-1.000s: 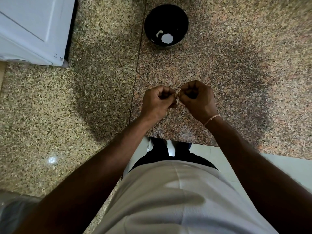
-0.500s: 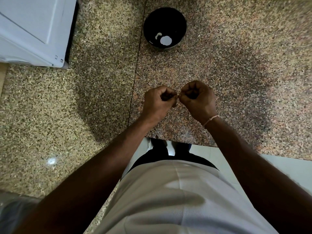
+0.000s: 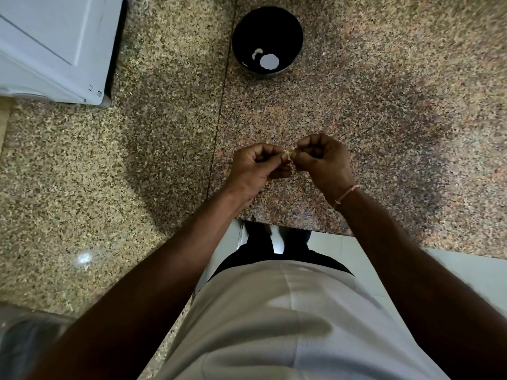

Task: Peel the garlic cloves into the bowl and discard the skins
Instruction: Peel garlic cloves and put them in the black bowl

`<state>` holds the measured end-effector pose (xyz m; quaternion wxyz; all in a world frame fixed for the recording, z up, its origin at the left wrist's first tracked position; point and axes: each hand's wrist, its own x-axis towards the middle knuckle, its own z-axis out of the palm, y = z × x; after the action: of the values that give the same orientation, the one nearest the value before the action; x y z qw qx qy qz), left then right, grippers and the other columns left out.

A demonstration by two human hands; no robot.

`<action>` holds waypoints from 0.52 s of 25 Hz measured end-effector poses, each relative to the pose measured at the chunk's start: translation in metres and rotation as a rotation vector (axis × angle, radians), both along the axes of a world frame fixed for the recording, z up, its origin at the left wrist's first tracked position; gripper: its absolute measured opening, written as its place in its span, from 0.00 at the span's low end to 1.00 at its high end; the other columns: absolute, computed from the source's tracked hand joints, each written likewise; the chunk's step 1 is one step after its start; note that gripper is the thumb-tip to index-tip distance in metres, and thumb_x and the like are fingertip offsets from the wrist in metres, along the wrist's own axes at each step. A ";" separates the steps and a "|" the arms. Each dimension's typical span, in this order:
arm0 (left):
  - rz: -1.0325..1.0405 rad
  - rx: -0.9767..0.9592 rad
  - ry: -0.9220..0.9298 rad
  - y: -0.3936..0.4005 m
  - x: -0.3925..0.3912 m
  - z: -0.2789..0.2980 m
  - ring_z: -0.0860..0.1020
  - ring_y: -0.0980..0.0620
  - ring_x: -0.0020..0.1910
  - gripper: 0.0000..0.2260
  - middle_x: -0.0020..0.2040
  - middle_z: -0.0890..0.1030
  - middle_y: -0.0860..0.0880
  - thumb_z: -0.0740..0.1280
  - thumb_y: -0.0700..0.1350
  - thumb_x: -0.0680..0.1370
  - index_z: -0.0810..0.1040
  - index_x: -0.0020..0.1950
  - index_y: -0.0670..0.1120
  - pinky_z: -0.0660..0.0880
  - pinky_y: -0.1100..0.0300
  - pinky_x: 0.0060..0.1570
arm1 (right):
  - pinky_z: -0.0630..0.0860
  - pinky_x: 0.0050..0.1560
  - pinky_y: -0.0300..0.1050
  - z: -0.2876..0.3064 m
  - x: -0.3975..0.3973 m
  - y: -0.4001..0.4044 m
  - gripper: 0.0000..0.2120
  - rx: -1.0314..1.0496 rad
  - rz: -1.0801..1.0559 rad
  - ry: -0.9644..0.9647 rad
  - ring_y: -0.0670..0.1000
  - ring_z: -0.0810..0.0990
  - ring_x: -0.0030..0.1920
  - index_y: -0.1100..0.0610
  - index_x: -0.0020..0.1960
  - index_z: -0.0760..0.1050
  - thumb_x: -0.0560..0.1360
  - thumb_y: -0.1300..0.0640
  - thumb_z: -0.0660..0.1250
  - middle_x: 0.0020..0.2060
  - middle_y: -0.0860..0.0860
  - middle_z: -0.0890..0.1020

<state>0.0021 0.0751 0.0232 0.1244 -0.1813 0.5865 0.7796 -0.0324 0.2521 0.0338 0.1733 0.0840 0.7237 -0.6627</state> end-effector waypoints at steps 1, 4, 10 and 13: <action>0.015 0.031 -0.022 0.001 0.001 -0.001 0.86 0.45 0.43 0.04 0.45 0.87 0.41 0.74 0.33 0.78 0.84 0.51 0.39 0.85 0.51 0.46 | 0.84 0.44 0.48 -0.001 0.000 0.000 0.08 -0.023 -0.010 -0.017 0.53 0.84 0.39 0.65 0.53 0.79 0.75 0.69 0.73 0.41 0.58 0.85; 0.069 0.134 -0.096 0.004 0.002 -0.004 0.86 0.46 0.43 0.03 0.45 0.86 0.40 0.73 0.34 0.79 0.84 0.50 0.40 0.84 0.53 0.45 | 0.83 0.45 0.50 -0.001 0.000 0.001 0.09 -0.073 -0.029 -0.042 0.55 0.83 0.40 0.64 0.53 0.78 0.75 0.70 0.73 0.41 0.59 0.84; 0.171 0.207 -0.168 0.003 0.002 -0.007 0.86 0.46 0.42 0.02 0.47 0.87 0.40 0.74 0.36 0.78 0.85 0.48 0.42 0.84 0.57 0.43 | 0.83 0.47 0.52 -0.005 0.003 0.006 0.08 -0.023 0.044 -0.007 0.52 0.83 0.40 0.57 0.50 0.82 0.75 0.67 0.74 0.41 0.59 0.86; 0.183 0.189 -0.165 -0.002 0.002 -0.010 0.86 0.46 0.43 0.02 0.47 0.87 0.40 0.74 0.36 0.78 0.84 0.50 0.41 0.84 0.57 0.43 | 0.83 0.45 0.52 -0.007 0.003 0.005 0.08 0.044 0.068 0.019 0.50 0.83 0.38 0.55 0.51 0.85 0.75 0.65 0.74 0.40 0.54 0.87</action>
<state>0.0043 0.0733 0.0131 0.1170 -0.2850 0.4791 0.8220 -0.0289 0.2575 0.0267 0.1871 0.0571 0.7421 -0.6411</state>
